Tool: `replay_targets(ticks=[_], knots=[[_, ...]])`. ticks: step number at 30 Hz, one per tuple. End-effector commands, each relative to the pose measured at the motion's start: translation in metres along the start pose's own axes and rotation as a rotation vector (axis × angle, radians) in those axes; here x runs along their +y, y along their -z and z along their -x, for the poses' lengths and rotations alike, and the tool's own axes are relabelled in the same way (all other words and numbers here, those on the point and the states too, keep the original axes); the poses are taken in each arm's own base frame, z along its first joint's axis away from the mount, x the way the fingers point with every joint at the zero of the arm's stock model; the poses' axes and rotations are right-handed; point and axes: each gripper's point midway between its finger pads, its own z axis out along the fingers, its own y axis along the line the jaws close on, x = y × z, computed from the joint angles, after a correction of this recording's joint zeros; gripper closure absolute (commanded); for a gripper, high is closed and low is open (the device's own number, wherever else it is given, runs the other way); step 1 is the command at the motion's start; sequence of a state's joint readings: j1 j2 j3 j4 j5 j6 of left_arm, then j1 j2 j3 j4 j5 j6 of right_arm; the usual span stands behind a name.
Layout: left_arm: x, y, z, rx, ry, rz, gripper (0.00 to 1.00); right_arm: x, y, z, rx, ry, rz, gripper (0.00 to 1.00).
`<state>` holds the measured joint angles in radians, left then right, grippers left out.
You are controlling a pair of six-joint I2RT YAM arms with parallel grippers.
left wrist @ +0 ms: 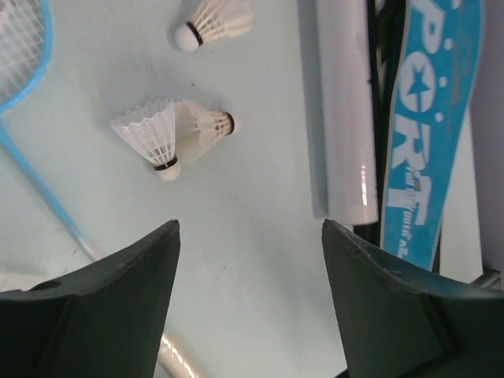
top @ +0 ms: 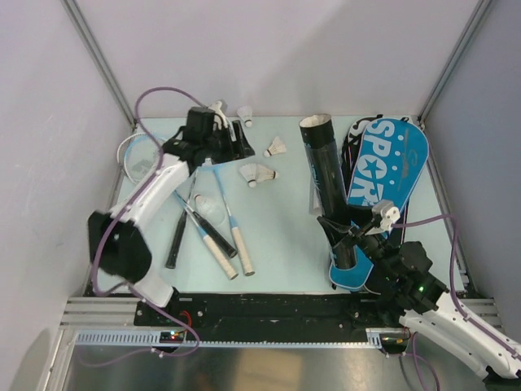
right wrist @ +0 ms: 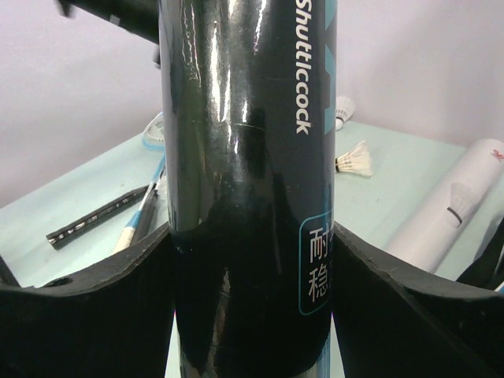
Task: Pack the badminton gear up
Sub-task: Pick up the shuttlecock at the center of the board.
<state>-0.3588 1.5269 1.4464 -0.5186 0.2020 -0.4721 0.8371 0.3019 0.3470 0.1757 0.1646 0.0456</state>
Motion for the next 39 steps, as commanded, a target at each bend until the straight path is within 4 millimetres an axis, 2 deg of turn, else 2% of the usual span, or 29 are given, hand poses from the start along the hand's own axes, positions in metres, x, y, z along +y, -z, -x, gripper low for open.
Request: replay_targets(ticks=[1, 5, 8, 12, 14, 17, 26, 39], knots=[[-0.006, -0.057, -0.011, 0.058, 0.052, -0.057, 0.24, 0.011, 0.002, 0.037, -0.091, -0.031, 0.047, 0.72], [-0.009, -0.097, -0.021, 0.102, 0.056, -0.075, 0.28, 0.010, 0.003, 0.033, -0.077, 0.011, 0.052, 0.72], [0.000, -0.121, -0.027, 0.115, 0.084, -0.048, 0.31, 0.010, 0.005, 0.035, -0.082, 0.038, 0.056, 0.71], [0.013, -0.141, -0.030, 0.103, 0.098, 0.003, 0.36, 0.010, 0.012, 0.047, -0.122, 0.043, 0.060, 0.71], [0.014, -0.148, -0.031, 0.103, 0.102, -0.005, 0.38, 0.009, 0.015, 0.051, -0.135, 0.040, 0.061, 0.71], [0.008, -0.156, -0.031, 0.108, 0.112, -0.038, 0.42, 0.008, 0.018, 0.055, -0.146, 0.044, 0.058, 0.71], [0.029, -0.174, -0.048, 0.123, 0.139, 0.029, 0.45, 0.008, 0.023, 0.063, -0.166, 0.055, 0.058, 0.70], [0.039, -0.187, -0.065, 0.151, 0.167, 0.045, 0.48, 0.003, 0.019, 0.066, -0.162, 0.061, 0.029, 0.71]])
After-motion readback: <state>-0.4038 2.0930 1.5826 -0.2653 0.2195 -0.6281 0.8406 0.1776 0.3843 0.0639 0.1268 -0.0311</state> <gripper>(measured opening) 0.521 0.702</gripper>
